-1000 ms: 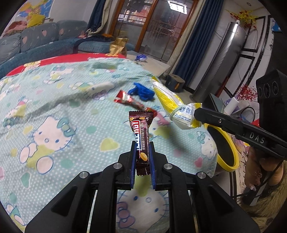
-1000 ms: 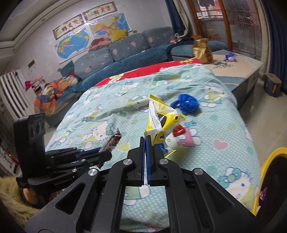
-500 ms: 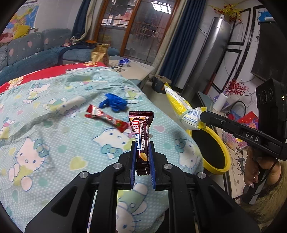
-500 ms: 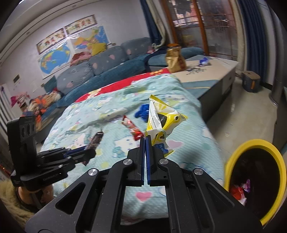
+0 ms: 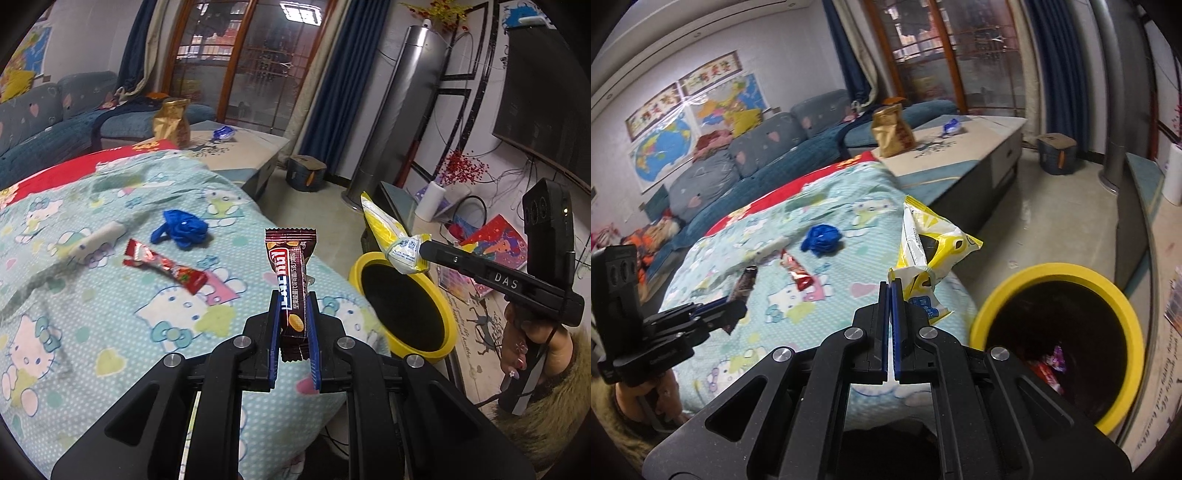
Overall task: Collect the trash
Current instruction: 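Lift the chocolate wrapper and yellow bag and carry them over the yellow bin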
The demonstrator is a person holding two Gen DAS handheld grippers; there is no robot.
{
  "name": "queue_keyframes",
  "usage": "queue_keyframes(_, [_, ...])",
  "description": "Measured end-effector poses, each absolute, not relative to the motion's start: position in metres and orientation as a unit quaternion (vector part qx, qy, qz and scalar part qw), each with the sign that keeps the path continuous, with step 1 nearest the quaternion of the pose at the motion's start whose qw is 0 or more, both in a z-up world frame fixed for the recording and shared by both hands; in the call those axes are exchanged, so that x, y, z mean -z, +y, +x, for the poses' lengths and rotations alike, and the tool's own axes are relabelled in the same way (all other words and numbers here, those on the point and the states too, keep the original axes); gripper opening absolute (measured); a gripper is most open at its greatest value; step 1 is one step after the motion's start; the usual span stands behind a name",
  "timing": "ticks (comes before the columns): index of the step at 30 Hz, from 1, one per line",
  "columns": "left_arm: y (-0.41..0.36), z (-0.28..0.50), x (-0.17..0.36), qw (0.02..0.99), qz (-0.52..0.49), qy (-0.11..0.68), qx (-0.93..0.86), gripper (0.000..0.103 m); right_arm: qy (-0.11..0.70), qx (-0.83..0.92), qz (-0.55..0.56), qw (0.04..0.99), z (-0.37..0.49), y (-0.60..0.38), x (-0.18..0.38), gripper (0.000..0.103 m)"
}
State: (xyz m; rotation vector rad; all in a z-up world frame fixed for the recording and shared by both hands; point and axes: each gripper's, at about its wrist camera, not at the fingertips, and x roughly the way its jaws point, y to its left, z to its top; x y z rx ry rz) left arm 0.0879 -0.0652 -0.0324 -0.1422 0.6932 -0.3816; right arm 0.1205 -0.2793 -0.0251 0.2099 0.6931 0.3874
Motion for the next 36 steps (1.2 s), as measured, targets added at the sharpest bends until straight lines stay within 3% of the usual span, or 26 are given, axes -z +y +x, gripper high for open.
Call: queue_keyframes(36, [-0.188, 0.112, 0.024, 0.899, -0.01, 0.326, 0.291, 0.013, 0.355, -0.059, 0.145, 0.922, 0.1, -0.385, 0.049, 0.0])
